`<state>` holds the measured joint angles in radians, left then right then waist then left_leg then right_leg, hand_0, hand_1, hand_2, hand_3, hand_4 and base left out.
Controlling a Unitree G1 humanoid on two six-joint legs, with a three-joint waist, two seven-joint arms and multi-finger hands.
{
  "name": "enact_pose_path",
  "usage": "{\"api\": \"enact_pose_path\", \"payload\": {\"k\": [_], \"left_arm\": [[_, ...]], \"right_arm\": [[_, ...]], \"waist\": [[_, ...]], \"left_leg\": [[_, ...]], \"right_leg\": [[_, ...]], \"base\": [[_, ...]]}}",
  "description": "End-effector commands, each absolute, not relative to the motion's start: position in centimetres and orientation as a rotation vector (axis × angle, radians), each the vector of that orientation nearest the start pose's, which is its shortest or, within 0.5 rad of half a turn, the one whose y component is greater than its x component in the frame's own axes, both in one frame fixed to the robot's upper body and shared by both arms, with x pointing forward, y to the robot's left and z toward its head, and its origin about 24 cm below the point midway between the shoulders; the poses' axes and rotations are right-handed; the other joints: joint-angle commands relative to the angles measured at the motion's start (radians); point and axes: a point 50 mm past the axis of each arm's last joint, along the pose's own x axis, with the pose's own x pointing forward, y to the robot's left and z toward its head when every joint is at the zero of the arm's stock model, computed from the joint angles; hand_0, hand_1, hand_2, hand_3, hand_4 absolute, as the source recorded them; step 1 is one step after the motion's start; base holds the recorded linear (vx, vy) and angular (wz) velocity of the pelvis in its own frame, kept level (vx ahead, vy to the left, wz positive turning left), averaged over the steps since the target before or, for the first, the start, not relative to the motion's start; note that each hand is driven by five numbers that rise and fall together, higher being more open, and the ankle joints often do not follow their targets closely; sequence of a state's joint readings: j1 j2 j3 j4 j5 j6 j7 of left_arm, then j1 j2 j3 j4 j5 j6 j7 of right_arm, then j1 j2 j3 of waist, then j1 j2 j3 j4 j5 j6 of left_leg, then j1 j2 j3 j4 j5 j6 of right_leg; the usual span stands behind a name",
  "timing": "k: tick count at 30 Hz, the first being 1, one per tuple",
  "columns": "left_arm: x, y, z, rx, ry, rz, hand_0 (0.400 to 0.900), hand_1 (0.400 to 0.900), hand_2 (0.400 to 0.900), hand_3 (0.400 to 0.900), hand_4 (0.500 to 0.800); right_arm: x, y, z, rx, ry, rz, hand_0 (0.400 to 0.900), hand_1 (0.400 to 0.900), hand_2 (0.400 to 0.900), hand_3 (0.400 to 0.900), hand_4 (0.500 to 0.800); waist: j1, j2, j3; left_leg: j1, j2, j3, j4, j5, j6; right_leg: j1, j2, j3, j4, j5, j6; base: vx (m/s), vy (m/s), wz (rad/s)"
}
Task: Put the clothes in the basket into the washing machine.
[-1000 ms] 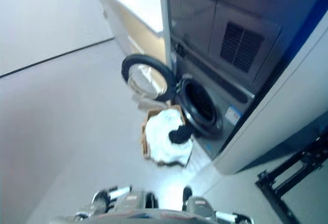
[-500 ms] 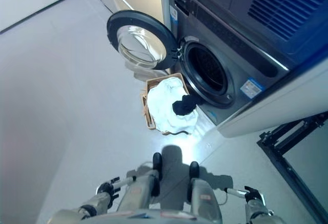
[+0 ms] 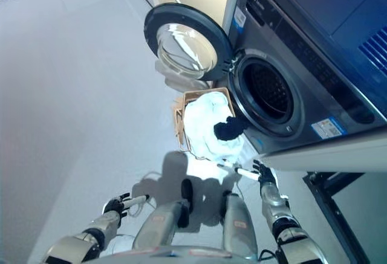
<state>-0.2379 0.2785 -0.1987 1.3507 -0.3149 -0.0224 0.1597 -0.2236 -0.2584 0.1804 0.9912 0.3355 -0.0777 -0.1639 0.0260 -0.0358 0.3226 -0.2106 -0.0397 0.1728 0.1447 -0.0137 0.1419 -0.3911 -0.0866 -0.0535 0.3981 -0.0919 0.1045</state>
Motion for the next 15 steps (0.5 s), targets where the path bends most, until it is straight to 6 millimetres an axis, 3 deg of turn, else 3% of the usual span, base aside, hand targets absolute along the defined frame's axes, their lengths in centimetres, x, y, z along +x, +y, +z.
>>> {"api": "enact_pose_path", "payload": {"k": [1, 4, 6, 11, 15], "left_arm": [[14.3, 25.7, -14.1, 0.220, 1.094, 0.357, 0.900, 0.900, 0.900, 0.900, 0.800], [14.1, 25.8, -14.2, 0.223, 1.103, 0.365, 0.900, 0.900, 0.900, 0.900, 0.800], [13.6, 25.8, -14.4, 0.214, 1.114, 0.374, 0.900, 0.900, 0.900, 0.900, 0.800], [11.5, 24.8, -15.3, 0.164, 1.168, 0.378, 0.900, 0.900, 0.900, 0.900, 0.800], [10.5, 23.0, -16.1, 0.131, 1.209, 0.332, 0.900, 0.900, 0.900, 0.900, 0.800]], "right_arm": [[21.6, -24.3, -9.1, -0.177, 0.657, -0.258, 0.900, 0.900, 0.900, 0.900, 0.800], [21.7, -24.5, -8.3, -0.220, 0.612, -0.219, 0.900, 0.900, 0.900, 0.900, 0.800], [22.0, -24.5, -7.7, -0.242, 0.579, -0.194, 0.900, 0.900, 0.900, 0.900, 0.800], [22.3, -24.8, -7.1, -0.317, 0.564, -0.135, 0.900, 0.900, 0.900, 0.900, 0.800], [22.1, -26.5, -6.9, -0.393, 0.588, -0.168, 0.900, 0.900, 0.900, 0.900, 0.800]], "waist": [[-0.021, -0.010, 0.023], [-0.036, -0.006, 0.027], [-0.043, -0.003, 0.034], [-0.064, 0.038, 0.013], [-0.067, 0.078, 0.021]], "left_leg": [[-0.017, -0.036, -0.102, -0.020, -0.032, -0.093], [0.008, -0.055, -0.131, -0.003, -0.061, -0.110], [0.027, -0.064, -0.147, 0.019, -0.086, -0.116], [0.086, -0.040, -0.169, 0.078, -0.131, -0.141], [0.014, 0.011, -0.087, 0.376, -0.022, -0.192]], "right_leg": [[0.026, 0.077, 0.078, -0.217, 0.110, 0.002], [-0.005, 0.075, 0.128, -0.331, 0.173, 0.021], [-0.022, 0.071, 0.125, -0.305, 0.185, 0.024], [-0.033, 0.094, 0.116, -0.104, 0.099, -0.021], [0.056, 0.074, 0.073, -0.104, 0.037, -0.066]], "base": [[0.23, -0.202, 0.40], [0.26, -0.253, 0.49], [0.30, -0.361, 0.32], [0.37, -0.444, 0.32], [0.32, -0.395, 0.50]]}}
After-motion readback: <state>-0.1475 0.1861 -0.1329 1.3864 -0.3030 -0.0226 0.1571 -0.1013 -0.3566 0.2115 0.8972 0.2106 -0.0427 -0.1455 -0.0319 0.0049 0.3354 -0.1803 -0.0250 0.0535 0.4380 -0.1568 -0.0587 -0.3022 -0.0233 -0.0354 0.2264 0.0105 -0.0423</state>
